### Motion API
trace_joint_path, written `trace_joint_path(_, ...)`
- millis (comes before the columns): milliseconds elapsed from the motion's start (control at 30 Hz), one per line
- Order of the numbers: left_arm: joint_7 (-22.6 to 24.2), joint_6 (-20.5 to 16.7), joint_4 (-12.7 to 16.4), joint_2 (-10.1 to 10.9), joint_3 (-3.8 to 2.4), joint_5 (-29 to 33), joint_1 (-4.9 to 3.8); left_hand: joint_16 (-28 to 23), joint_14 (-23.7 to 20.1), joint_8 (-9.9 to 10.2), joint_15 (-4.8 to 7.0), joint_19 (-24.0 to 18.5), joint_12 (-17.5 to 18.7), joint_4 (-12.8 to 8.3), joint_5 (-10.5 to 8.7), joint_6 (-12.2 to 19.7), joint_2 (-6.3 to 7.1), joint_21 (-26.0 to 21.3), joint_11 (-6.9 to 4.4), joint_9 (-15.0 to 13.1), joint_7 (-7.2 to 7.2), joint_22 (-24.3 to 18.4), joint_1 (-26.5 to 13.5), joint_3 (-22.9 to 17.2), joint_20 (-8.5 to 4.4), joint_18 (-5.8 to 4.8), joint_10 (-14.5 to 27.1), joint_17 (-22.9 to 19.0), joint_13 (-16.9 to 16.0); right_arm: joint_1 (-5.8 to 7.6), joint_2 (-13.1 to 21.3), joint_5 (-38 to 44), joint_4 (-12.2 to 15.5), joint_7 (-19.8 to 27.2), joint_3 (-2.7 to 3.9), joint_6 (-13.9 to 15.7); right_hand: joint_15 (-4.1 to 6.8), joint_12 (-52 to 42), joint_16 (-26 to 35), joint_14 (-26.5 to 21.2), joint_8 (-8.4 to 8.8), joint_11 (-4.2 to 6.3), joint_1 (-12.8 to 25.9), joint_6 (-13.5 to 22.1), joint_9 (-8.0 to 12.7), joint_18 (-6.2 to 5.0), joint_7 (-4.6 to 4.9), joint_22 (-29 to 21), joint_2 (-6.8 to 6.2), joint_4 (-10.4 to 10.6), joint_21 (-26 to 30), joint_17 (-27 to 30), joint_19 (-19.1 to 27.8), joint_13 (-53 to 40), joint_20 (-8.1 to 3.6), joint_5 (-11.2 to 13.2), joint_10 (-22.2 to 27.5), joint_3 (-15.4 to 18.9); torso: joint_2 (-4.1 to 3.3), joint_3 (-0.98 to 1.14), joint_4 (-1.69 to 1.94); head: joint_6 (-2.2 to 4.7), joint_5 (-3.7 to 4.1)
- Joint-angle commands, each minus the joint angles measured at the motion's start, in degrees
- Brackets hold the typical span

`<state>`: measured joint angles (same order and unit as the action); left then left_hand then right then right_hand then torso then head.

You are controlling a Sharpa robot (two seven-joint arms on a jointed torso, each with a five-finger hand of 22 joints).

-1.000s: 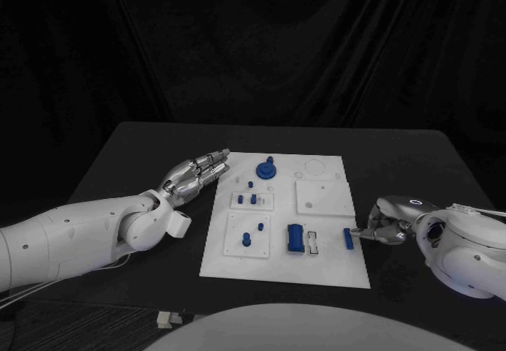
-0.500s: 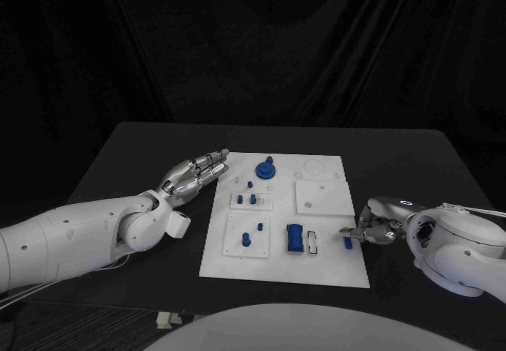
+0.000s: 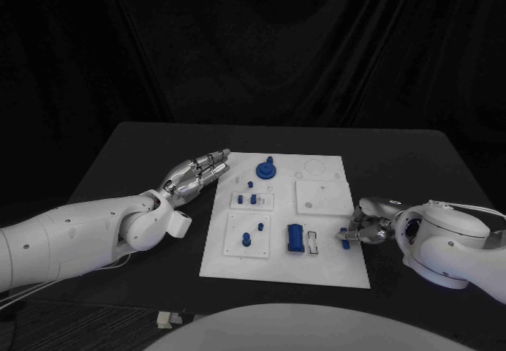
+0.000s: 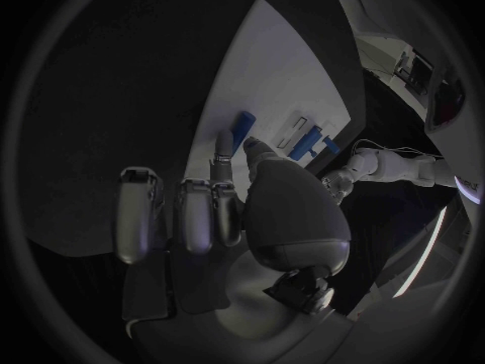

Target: Assemble the parts on the task board

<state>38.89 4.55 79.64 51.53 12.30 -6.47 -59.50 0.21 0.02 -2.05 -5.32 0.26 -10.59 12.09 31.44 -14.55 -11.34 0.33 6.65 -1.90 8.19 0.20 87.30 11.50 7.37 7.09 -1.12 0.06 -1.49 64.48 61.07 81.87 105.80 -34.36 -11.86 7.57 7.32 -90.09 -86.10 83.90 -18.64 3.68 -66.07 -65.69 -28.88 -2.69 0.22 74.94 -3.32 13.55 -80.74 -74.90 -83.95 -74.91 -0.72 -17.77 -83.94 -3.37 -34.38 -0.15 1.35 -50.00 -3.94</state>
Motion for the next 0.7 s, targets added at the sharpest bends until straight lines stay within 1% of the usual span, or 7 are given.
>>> trace_joint_path(33, 1.3, 0.4, 0.1, 0.0, -0.05, 0.2, 0.07, -0.2, 0.0, -0.3, -0.51, -0.1, -0.3, -0.4, 0.34, -0.4, -0.11, -0.2, 0.40, -0.1, 0.73, 0.0, 0.6, -0.1, 0.41, -1.11, 0.1, -0.1, -0.1, 0.02, -0.3, -0.6, -0.4, -1.5, 0.01, -2.7, -0.15, 0.1, 0.5, 4.1, 0.74, -0.11, -0.9, 1.0, -0.1, 0.31, 0.19, 11.9, -0.15, -0.5, 0.5, -3.5, -1.9, -15.1, -0.05, -0.8, -6.1, 0.0, -0.04, 0.00, 0.00, 0.00, -0.10)
trace_joint_path(200, 1.3, 0.5, 0.2, 0.0, -0.05, 0.2, 0.07, -0.2, 0.0, -0.3, -0.56, -0.1, -0.3, -0.5, 0.34, -0.4, -0.12, -0.2, 0.46, -0.1, 0.79, 0.0, 0.6, -0.1, 0.42, -1.13, 0.1, -0.1, -0.1, 0.01, -1.0, 0.3, -0.9, -2.0, 0.01, -5.2, -0.64, 0.1, 0.7, 3.9, 1.96, -0.44, -1.9, 2.4, 0.1, 0.25, 0.65, 11.8, -0.43, -1.2, 0.8, -2.9, -1.8, -15.1, 0.36, -1.2, -6.1, -0.2, -0.02, -0.01, 0.03, 0.00, -0.14)
trace_joint_path(433, 1.2, 0.5, 0.2, 0.0, -0.05, 0.2, 0.07, -0.2, 0.0, -0.3, -0.61, -0.1, -0.4, -0.5, 0.35, -0.5, -0.12, -0.2, 0.55, -0.1, 0.88, 0.0, 0.6, -0.1, 0.44, -1.15, 0.0, -0.1, -0.1, -0.01, -1.8, 2.5, -1.7, -2.4, 0.01, -8.1, -1.01, 0.1, 1.0, 3.8, 3.17, -0.80, -2.8, 3.5, 0.4, 0.13, 1.19, 11.6, -0.88, -2.0, 1.3, -2.2, -1.6, -15.1, 0.72, -1.8, -6.1, -0.3, 0.01, -0.01, 0.02, 0.00, -0.11)
trace_joint_path(533, 1.1, 0.6, 0.2, -0.1, -0.05, 0.2, 0.07, -0.2, 0.0, -0.3, -0.67, -0.1, -0.5, -0.6, 0.35, -0.6, -0.13, -0.2, 0.64, -0.1, 0.97, 0.0, 0.6, -0.1, 0.46, -1.19, 0.0, -0.1, -0.1, -0.04, -2.3, 3.1, -1.9, -2.5, 0.01, -8.7, -1.22, 0.1, 1.3, 3.7, 3.90, -1.04, -3.2, 4.1, 0.7, 0.04, 1.50, 11.5, -1.07, -2.5, 1.7, -1.7, -1.5, -15.1, 0.91, -1.7, -6.1, -0.3, 0.01, -0.02, 0.02, 0.00, -0.05)
trace_joint_path(633, 1.1, 0.6, 0.2, -0.1, -0.05, 0.2, 0.07, -0.2, 0.0, -0.3, -0.68, -0.1, -0.5, -0.6, 0.35, -0.7, -0.14, -0.2, 0.66, -0.1, 0.99, 0.0, 0.6, -0.1, 0.47, -1.19, 0.0, -0.1, -0.1, -0.10, -2.8, 3.6, -2.0, -2.5, 0.00, -9.0, -1.42, 0.1, 1.4, 3.6, 4.75, -1.28, -4.8, 4.5, 1.1, -0.04, 1.76, 11.4, -0.97, -3.7, 2.1, -1.4, -1.3, -15.1, 1.14, -1.9, -6.1, -0.9, -0.01, -0.01, -0.01, 0.00, -0.16)
trace_joint_path(700, 1.1, 0.6, 0.2, -0.1, -0.05, 0.2, 0.07, -0.2, 0.0, -0.3, -0.68, -0.1, -0.5, -0.6, 0.35, -0.7, -0.14, -0.2, 0.66, -0.1, 0.99, 0.0, 0.6, -0.1, 0.47, -1.19, 0.0, -0.1, -0.1, -0.13, -3.0, 3.7, -1.9, -2.5, 0.00, -8.6, -1.62, 0.1, 1.6, 3.6, 5.50, -1.53, -5.7, 5.0, 1.6, -0.10, 2.06, 11.3, -0.94, -4.5, 2.4, -1.2, -1.2, -15.1, 1.31, -2.9, -6.1, -1.4, -0.02, -0.02, -0.03, 0.00, -0.24)
